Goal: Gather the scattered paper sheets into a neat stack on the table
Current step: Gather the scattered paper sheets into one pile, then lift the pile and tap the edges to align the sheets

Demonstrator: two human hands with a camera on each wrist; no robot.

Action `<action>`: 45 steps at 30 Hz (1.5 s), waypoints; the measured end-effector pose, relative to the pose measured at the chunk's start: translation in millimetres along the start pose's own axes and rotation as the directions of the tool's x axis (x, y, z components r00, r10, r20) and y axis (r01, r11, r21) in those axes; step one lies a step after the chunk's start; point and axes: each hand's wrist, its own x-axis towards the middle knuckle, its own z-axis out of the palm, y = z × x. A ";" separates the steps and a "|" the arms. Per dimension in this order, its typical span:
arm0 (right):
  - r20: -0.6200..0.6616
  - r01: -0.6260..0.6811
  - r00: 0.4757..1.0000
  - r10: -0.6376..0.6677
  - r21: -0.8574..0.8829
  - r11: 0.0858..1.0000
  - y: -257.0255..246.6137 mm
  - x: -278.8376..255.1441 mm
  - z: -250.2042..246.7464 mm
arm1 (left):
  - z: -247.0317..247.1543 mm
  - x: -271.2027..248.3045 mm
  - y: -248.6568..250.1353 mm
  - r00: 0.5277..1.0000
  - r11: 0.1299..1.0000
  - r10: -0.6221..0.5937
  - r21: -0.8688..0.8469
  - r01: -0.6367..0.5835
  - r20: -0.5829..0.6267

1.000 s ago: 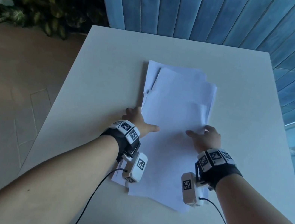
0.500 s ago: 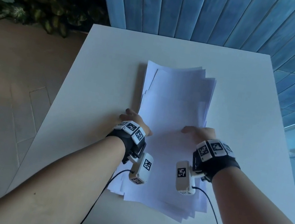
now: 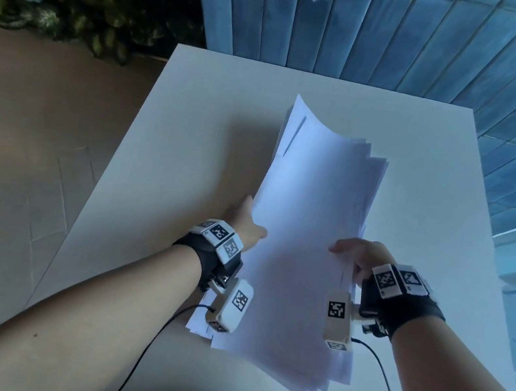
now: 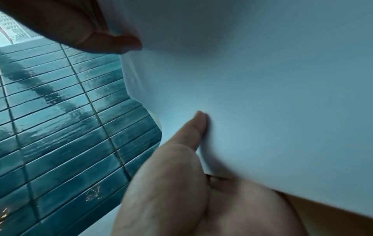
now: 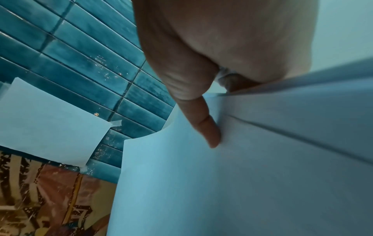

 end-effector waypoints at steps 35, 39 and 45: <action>-0.173 0.831 0.554 -0.814 0.180 0.527 -7.0 -124.0 -13.7 | -65.2 -110.2 4.5 0.713 0.644 0.456 -0.356 -0.677 -0.532; -0.213 0.847 0.531 -0.820 0.114 0.519 -13.4 -124.3 -9.1 | -64.7 -106.1 8.1 0.713 0.669 0.433 -0.333 -0.664 -0.551; -0.199 0.844 0.534 -0.822 0.067 0.532 -15.1 -122.1 -12.5 | -66.4 -104.4 4.5 0.694 0.641 0.461 -0.333 -0.691 -0.553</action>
